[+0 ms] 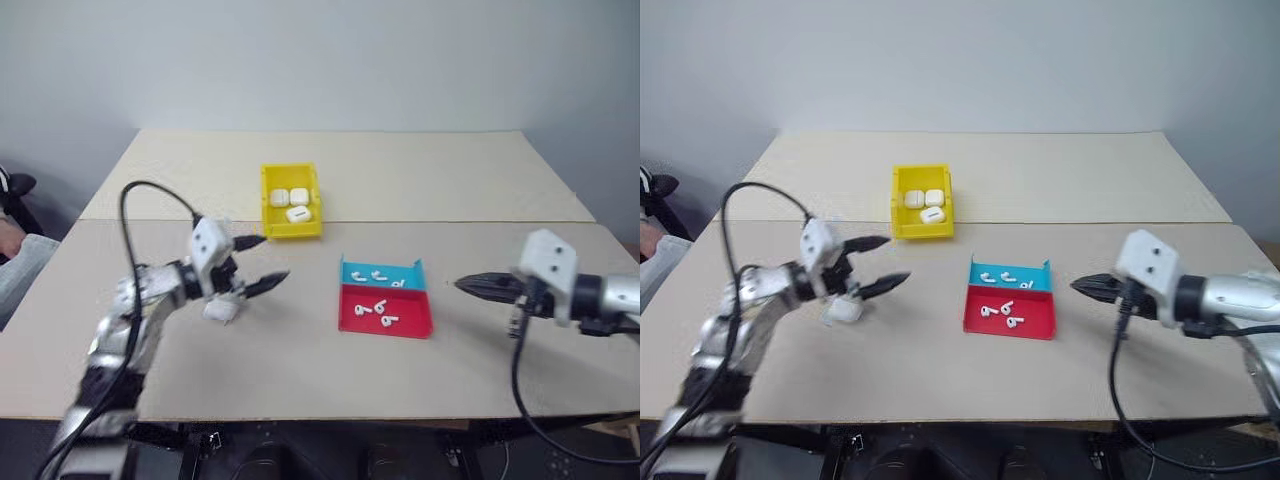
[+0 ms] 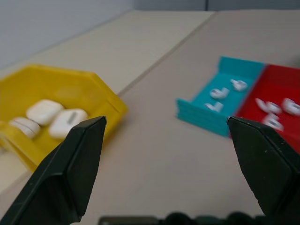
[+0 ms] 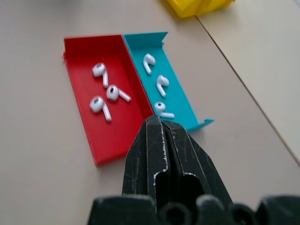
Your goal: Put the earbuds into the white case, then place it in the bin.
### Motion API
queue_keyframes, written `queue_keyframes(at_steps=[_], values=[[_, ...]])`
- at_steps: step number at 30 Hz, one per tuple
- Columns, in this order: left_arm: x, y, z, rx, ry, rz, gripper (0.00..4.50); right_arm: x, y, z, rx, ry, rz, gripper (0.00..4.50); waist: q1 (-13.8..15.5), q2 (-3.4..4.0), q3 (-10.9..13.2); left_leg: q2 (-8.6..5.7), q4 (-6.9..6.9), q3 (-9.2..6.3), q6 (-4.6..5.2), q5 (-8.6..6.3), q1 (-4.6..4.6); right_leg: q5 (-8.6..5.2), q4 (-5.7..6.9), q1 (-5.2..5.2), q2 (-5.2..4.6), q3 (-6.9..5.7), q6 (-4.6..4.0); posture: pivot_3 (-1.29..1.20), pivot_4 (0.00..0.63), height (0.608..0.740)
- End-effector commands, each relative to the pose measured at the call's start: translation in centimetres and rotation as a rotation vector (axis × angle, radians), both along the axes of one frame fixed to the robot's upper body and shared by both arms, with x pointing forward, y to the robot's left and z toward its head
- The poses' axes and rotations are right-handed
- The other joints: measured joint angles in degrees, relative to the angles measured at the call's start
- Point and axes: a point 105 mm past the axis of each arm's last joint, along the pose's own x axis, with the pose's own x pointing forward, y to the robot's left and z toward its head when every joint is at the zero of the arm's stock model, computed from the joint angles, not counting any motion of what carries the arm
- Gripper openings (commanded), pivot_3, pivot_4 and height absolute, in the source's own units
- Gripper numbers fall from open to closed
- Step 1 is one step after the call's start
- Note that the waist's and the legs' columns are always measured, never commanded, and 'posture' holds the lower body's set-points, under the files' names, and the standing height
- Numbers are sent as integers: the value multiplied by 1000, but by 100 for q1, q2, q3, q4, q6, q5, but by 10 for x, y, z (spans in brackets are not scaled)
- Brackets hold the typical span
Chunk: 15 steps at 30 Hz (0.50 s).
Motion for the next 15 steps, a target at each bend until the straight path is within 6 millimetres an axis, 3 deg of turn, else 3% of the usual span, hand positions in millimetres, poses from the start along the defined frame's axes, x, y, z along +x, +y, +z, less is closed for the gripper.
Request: queue_keyframes(at_steps=[1,4,8,15], values=[[-36,16,29,45,-25,-62,4489,-14,-17,17,-95,-105,120,171,18,0,0,4,-1,-1,-2,0,8,-3,4,5,2,-2,0,0,150,740],[-58,31,39,83,0,-73,4489,-26,-27,12,-135,-89,188,171,31,2,-1,6,-14,-9,-3,0,28,-11,3,9,4,10,6,0,150,740],[-78,37,47,106,23,-102,4489,-31,-33,6,-142,-74,200,171,36,2,-1,5,-20,-7,-3,1,29,-6,2,5,2,20,-6,0,150,740],[-69,37,48,90,10,-22,4489,-23,-29,9,-140,-82,192,171,57,2,-1,4,-22,1,-7,3,41,-7,6,10,3,21,-8,0,150,740]])
